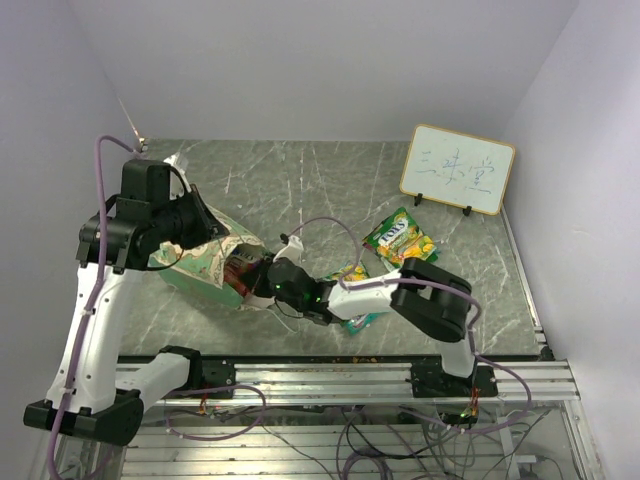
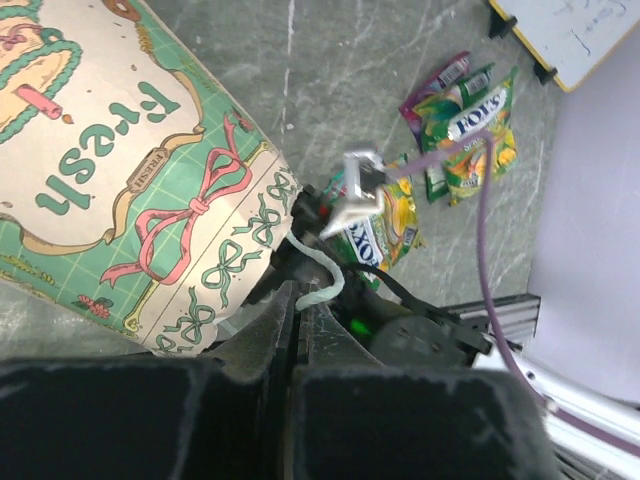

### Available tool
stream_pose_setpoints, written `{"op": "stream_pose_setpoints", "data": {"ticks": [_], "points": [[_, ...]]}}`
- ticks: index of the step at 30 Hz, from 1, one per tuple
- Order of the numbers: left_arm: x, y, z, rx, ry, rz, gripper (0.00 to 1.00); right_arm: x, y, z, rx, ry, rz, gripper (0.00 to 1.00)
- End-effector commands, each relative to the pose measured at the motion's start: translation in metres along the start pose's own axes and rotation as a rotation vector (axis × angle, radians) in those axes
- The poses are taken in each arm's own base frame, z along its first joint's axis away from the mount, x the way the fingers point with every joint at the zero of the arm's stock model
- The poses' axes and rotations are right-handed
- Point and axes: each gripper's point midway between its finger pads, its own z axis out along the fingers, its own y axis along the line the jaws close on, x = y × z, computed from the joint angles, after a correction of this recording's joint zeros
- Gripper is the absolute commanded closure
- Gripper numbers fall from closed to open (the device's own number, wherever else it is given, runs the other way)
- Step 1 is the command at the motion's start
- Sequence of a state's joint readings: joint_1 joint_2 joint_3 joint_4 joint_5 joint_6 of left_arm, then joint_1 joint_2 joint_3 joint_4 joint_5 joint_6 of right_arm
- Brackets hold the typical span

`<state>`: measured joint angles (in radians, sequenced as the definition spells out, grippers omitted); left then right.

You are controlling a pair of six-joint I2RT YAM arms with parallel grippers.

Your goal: Take the snacks out of the paper bag

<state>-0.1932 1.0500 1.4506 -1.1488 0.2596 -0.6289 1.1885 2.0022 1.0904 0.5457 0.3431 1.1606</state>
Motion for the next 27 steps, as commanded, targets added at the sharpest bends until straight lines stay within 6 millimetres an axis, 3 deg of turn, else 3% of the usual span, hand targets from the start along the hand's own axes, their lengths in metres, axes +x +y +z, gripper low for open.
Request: {"op": "stream_pose_setpoints", "data": {"ticks": [1,11,18,24,27], "points": [[-0.02,0.005,-0.016,-0.058,-0.126,-0.028,0.93,-0.029,0.034,-0.027,-0.124,-0.087,-0.165,1.0],[-0.039,0.005,-0.009,-0.078,-0.199,-0.102,0.93,-0.062,0.078,-0.07,-0.243,-0.12,-0.536,1.0],[-0.061,0.006,-0.013,-0.146,-0.243,-0.102,0.93,-0.081,0.087,-0.107,-0.227,-0.069,-0.709,1.0],[-0.066,0.009,-0.003,-0.168,-0.231,-0.094,0.93,-0.082,0.08,-0.168,-0.264,0.088,-0.885,1.0],[-0.065,0.012,0.001,-0.166,-0.233,-0.087,0.93,-0.095,0.073,-0.2,-0.217,0.136,-0.921,1.0]]}}
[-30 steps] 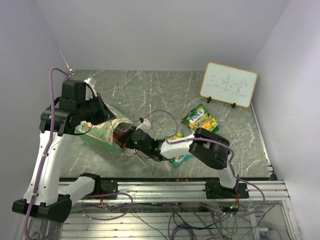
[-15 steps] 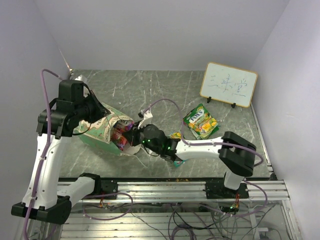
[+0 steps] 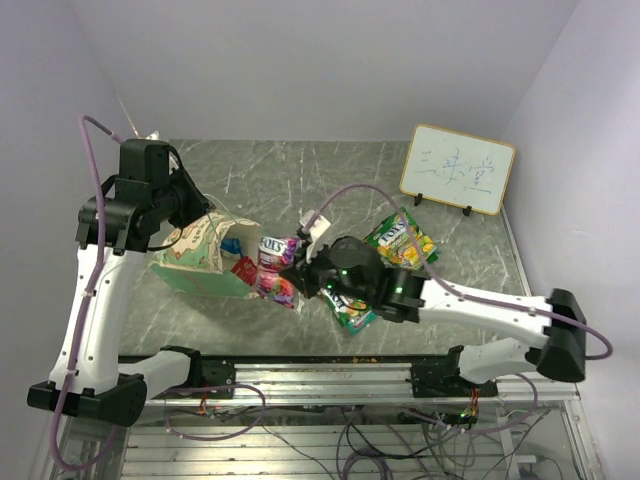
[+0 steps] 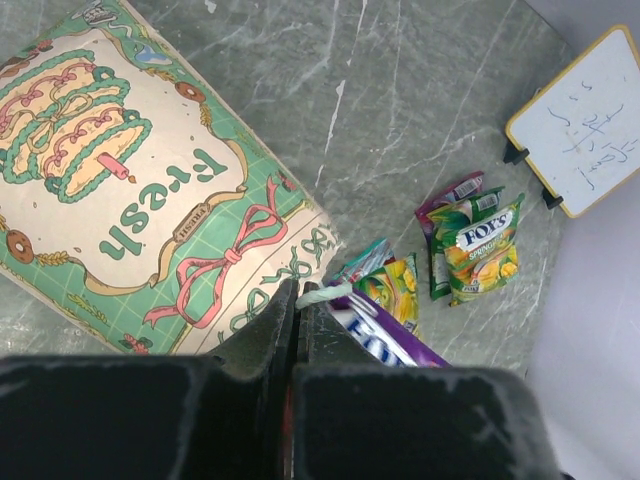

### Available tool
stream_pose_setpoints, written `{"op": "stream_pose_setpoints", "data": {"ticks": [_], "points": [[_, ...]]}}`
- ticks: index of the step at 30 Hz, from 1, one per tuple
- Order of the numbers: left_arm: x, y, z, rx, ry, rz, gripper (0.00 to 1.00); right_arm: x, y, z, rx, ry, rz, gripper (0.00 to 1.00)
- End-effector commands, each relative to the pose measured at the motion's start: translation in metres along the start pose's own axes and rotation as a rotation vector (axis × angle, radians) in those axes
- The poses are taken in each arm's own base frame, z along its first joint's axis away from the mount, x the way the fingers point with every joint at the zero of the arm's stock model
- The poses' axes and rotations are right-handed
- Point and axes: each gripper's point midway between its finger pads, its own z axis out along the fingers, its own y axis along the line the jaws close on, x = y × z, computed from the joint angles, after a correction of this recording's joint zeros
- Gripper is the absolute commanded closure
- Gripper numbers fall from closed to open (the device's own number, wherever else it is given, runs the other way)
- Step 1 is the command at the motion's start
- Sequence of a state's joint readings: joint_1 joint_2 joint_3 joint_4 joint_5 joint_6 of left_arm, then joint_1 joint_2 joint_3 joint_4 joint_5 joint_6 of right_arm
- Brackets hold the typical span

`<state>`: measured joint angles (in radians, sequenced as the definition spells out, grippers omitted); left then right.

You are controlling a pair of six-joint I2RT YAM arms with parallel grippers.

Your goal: Take the snacks out of the paper bag

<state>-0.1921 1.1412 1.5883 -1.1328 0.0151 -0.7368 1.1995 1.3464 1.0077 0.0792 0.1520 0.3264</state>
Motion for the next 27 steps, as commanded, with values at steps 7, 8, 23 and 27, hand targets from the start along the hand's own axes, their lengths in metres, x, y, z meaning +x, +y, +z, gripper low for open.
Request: {"op": "stream_pose_setpoints", "data": {"ticks": [7,8,23,27], "points": [[-0.007,0.013,0.009,-0.032,-0.027,0.037,0.93,-0.03,-0.038,-0.102,0.008,0.234,0.012,1.0],[-0.008,0.015,0.012,-0.041,-0.023,0.037,0.93,-0.03,-0.036,-0.108,-0.046,0.249,0.058,1.0],[-0.013,0.01,0.024,-0.016,0.0,0.034,0.93,0.026,-0.112,-0.103,-0.259,0.334,0.445,1.0],[-0.012,0.01,0.028,-0.011,0.007,0.04,0.93,0.038,-0.133,-0.102,-0.288,0.318,0.515,1.0]]}}
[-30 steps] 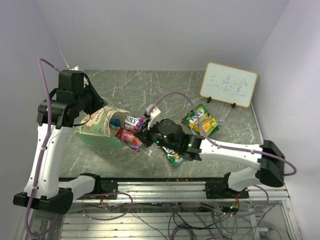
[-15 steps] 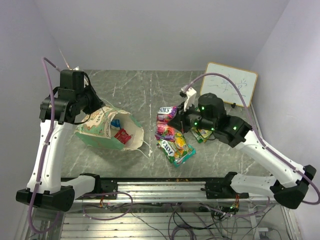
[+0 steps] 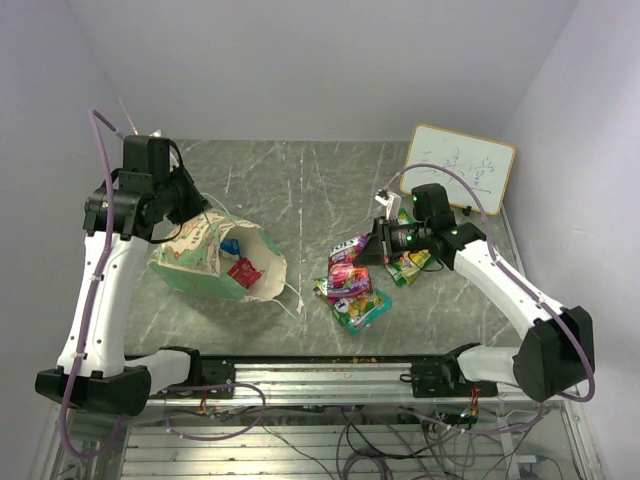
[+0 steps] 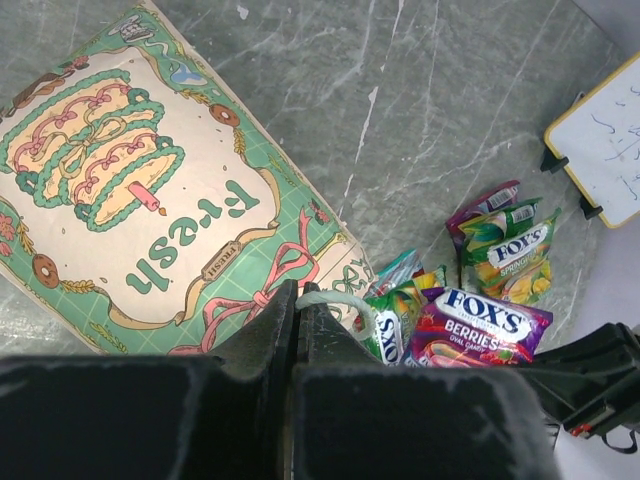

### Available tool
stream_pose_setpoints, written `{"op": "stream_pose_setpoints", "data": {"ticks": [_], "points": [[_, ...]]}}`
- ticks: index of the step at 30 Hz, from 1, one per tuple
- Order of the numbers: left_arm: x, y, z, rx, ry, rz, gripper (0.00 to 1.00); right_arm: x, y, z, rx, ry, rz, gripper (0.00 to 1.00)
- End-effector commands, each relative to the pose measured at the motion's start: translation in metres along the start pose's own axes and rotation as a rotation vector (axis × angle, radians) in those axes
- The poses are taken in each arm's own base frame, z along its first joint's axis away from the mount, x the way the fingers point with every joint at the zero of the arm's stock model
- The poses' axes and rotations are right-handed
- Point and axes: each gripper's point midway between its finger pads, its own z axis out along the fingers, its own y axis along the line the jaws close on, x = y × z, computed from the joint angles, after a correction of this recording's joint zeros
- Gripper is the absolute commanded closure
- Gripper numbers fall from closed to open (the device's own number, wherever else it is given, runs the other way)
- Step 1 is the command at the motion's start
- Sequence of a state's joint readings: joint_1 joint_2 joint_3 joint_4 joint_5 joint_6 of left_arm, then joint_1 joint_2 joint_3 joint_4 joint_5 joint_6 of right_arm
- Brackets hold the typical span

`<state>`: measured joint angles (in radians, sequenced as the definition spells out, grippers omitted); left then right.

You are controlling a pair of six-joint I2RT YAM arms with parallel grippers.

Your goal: Take the snacks out of the paper bag

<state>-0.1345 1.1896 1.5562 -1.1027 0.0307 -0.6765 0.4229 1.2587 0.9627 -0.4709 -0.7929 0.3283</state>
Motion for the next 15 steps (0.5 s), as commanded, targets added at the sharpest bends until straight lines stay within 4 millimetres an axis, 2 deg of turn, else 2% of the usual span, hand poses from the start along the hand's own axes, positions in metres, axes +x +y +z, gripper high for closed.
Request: {"op": "stream_pose_setpoints", "data": {"ticks": [1,5,15], "points": [[-0.006,-0.008,0.004,0.043,-0.01,0.021,0.93,-0.006,0.007,-0.001,-0.182,-0.005,-0.02,1.0],[-0.004,-0.008,0.008,0.048,0.005,0.021,0.93,0.001,-0.004,0.007,-0.188,0.025,0.008,1.0],[0.006,-0.011,0.015,0.07,0.049,0.02,0.93,0.043,-0.072,0.012,0.034,0.111,0.097,1.0]]}}
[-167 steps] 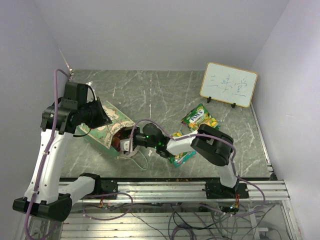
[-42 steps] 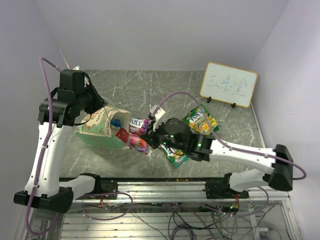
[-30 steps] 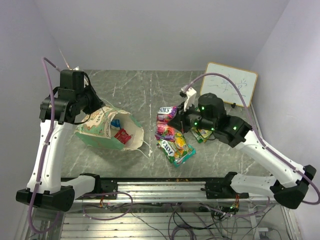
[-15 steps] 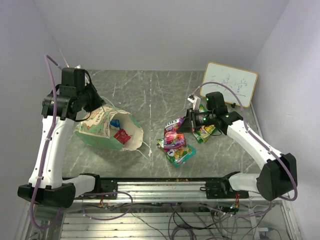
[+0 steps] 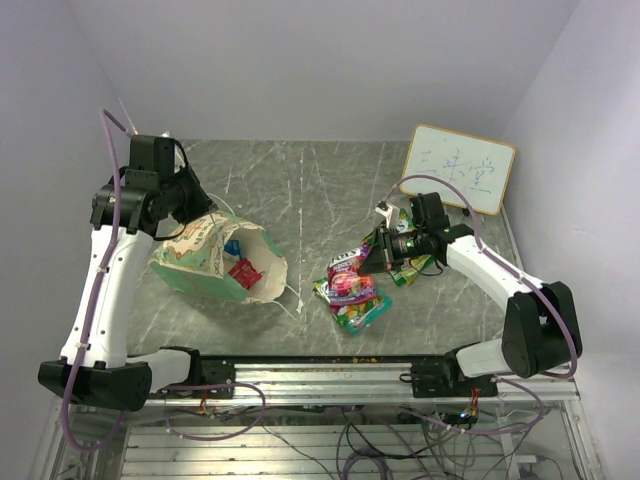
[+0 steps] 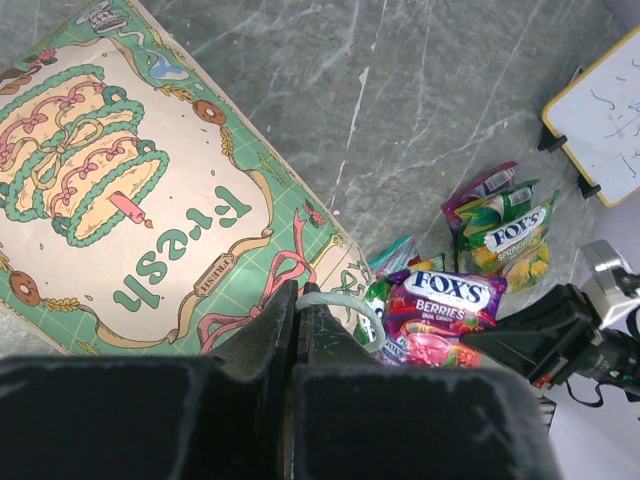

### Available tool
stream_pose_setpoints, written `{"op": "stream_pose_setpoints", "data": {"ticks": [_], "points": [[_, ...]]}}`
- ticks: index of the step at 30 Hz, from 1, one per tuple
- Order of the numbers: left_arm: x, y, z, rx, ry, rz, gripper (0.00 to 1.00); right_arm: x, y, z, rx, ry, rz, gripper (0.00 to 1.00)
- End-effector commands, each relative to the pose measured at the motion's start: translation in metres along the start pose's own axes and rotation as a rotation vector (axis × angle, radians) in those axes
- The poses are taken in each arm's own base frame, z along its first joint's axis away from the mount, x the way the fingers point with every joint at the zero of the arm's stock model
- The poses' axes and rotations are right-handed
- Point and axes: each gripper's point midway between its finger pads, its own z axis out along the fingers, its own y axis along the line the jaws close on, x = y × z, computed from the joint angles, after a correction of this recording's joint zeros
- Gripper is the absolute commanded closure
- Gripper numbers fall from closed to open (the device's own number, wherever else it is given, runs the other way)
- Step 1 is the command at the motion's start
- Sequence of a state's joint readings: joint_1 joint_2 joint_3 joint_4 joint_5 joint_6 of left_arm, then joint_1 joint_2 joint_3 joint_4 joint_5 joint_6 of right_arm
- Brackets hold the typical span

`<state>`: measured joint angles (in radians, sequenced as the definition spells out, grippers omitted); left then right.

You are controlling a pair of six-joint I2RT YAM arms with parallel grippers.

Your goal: Take the snacks out of the paper bag

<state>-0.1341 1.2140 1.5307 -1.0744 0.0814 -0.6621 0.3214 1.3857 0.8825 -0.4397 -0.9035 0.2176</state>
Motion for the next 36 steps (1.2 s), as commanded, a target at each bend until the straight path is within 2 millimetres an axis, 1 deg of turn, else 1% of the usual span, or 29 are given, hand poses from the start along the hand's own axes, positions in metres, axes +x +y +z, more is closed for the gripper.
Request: {"op": "stream_pose_setpoints", "data": {"ticks": [1,7,9,16,18,20,21,24,28,29,31,33,34,35,36], "points": [[-0.001,-0.006,0.003,0.044,0.003,0.01,0.93,0.019,-0.028,0.004,0.063,0.044,0.032,1.0],[0.0,-0.008,0.003,0.05,0.007,0.013,0.93,0.029,-0.051,0.006,0.165,0.068,0.053,1.0],[0.001,-0.008,0.003,0.053,0.012,0.012,0.93,0.036,-0.06,0.006,0.201,0.091,0.06,1.0],[0.006,-0.011,0.002,0.08,0.024,0.02,0.93,0.051,-0.061,0.013,0.169,0.116,0.076,1.0],[0.006,-0.014,-0.001,0.103,0.021,0.034,0.93,0.057,-0.065,0.014,0.179,0.13,0.087,1.0],[0.005,-0.018,-0.007,0.136,0.004,0.056,0.93,0.058,-0.068,0.015,0.192,0.132,0.097,1.0],[0.005,-0.019,-0.009,0.147,-0.005,0.068,0.93,0.057,-0.068,0.014,0.202,0.13,0.101,0.98],[0.008,-0.015,-0.014,0.151,-0.018,0.1,0.93,0.047,-0.063,0.008,0.223,0.108,0.081,0.85],[0.012,-0.011,-0.021,0.152,-0.036,0.136,0.93,0.024,-0.05,-0.011,0.28,0.042,0.012,0.61],[0.011,-0.011,-0.024,0.157,-0.045,0.146,0.93,0.017,-0.046,-0.017,0.299,0.02,-0.016,0.57],[0.012,-0.008,-0.028,0.152,-0.051,0.167,0.93,0.0,-0.041,-0.029,0.345,-0.017,-0.07,0.53],[0.013,-0.004,-0.031,0.133,-0.053,0.183,0.93,-0.023,-0.034,-0.039,0.398,-0.07,-0.14,0.47],[0.015,-0.001,-0.033,0.124,-0.05,0.189,0.93,-0.032,-0.028,-0.041,0.414,-0.092,-0.195,0.46],[0.017,0.002,-0.033,0.114,-0.041,0.191,0.93,-0.051,-0.015,-0.043,0.425,-0.137,-0.281,0.45],[0.019,0.003,-0.033,0.108,-0.036,0.192,0.93,-0.061,-0.002,-0.039,0.426,-0.16,-0.382,0.45]]}}
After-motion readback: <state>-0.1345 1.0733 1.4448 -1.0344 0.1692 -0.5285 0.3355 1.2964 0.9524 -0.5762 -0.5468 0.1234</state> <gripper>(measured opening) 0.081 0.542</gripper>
